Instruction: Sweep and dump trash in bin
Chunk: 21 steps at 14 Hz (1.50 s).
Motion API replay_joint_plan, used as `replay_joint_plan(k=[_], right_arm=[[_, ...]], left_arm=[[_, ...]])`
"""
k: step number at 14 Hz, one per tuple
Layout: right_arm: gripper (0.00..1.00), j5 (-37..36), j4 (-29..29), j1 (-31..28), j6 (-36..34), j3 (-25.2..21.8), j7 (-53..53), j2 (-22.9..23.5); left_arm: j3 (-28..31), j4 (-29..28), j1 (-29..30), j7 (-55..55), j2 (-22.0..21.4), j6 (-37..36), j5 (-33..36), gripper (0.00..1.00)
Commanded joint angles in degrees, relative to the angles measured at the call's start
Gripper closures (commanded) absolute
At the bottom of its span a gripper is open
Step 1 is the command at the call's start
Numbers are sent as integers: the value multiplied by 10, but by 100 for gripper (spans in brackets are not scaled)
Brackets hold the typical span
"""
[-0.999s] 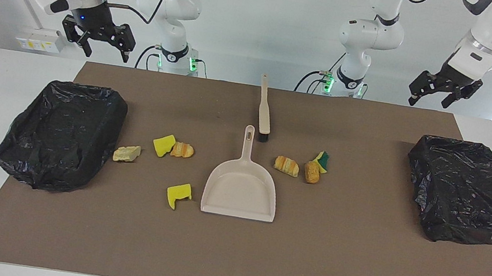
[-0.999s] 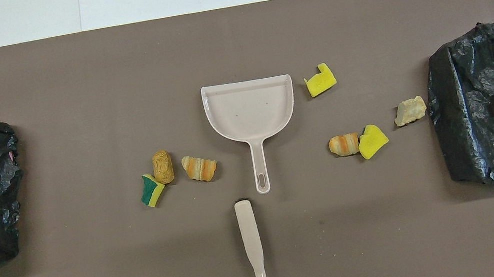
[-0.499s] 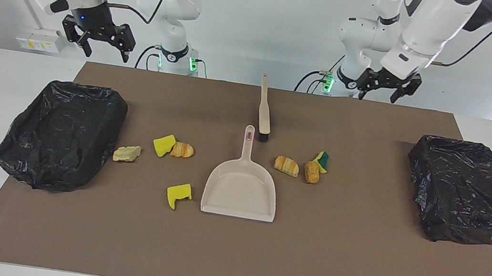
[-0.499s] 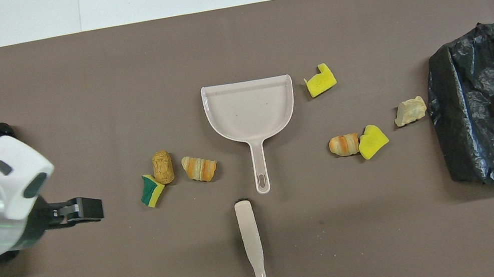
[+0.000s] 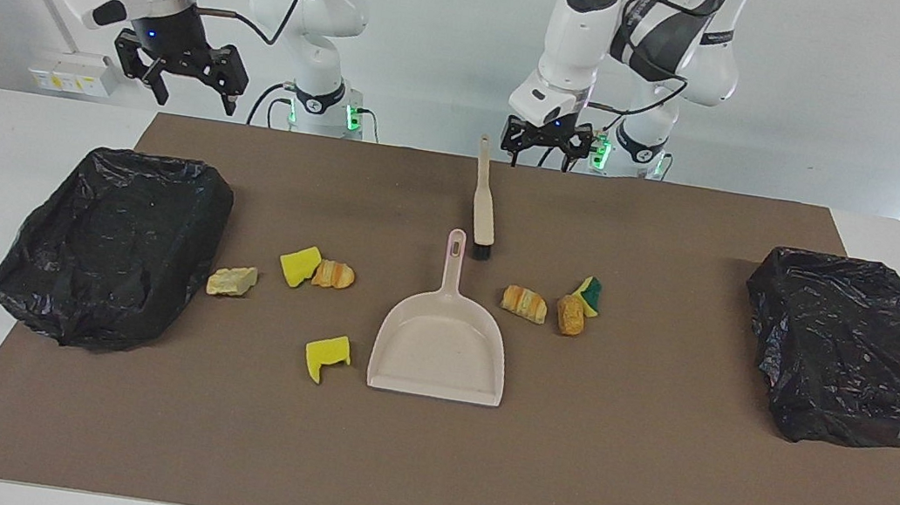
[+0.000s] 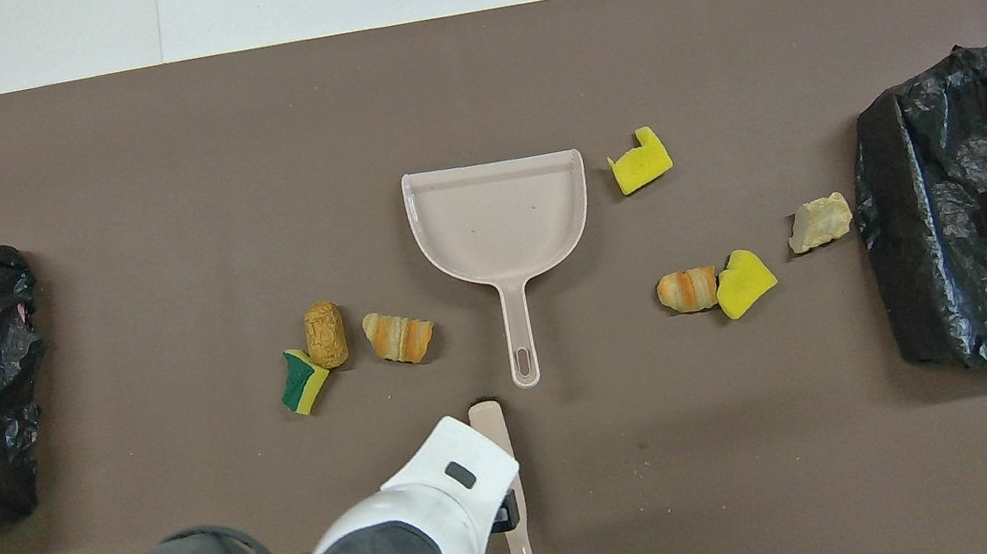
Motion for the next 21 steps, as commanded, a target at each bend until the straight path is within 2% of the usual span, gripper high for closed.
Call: replay_joint_plan(k=[1, 3, 5, 8, 12, 13, 14, 16, 17, 19, 21], right_arm=[[0, 13, -15, -2, 16, 0, -11, -11], [0, 12, -11, -2, 18, 8, -11, -3], [0, 12, -1, -2, 18, 10, -9, 15], [0, 9, 20, 0, 18, 32, -5, 40], [0, 8, 48, 5, 22, 54, 35, 78], [0, 10, 50, 6, 23, 59, 46, 84], [0, 10, 51, 12, 31, 63, 65, 94], [0, 12, 52, 26, 56, 69, 94, 109], [0, 20, 55, 38, 67, 69, 114, 118], [0, 34, 56, 44, 88, 69, 129, 129], [0, 36, 55, 44, 103, 69, 133, 136]], left_arm=[[12, -50, -75, -62, 30, 93, -2, 0], [12, -64, -97, -76, 60, 138, -1, 0], [12, -76, -106, -77, 66, 162, -1, 0], [12, -103, -140, -84, 66, 185, -2, 0], [12, -104, -141, -81, 92, 203, -2, 0], [13, -99, -140, -78, 95, 198, -2, 4], [13, -95, -135, -77, 96, 194, -1, 17], [14, -91, -133, -80, 91, 184, -2, 27], [14, -89, -134, -80, 90, 182, -2, 43], [14, -89, -133, -78, 90, 177, -1, 99], [15, -85, -130, -73, 88, 160, -1, 100]])
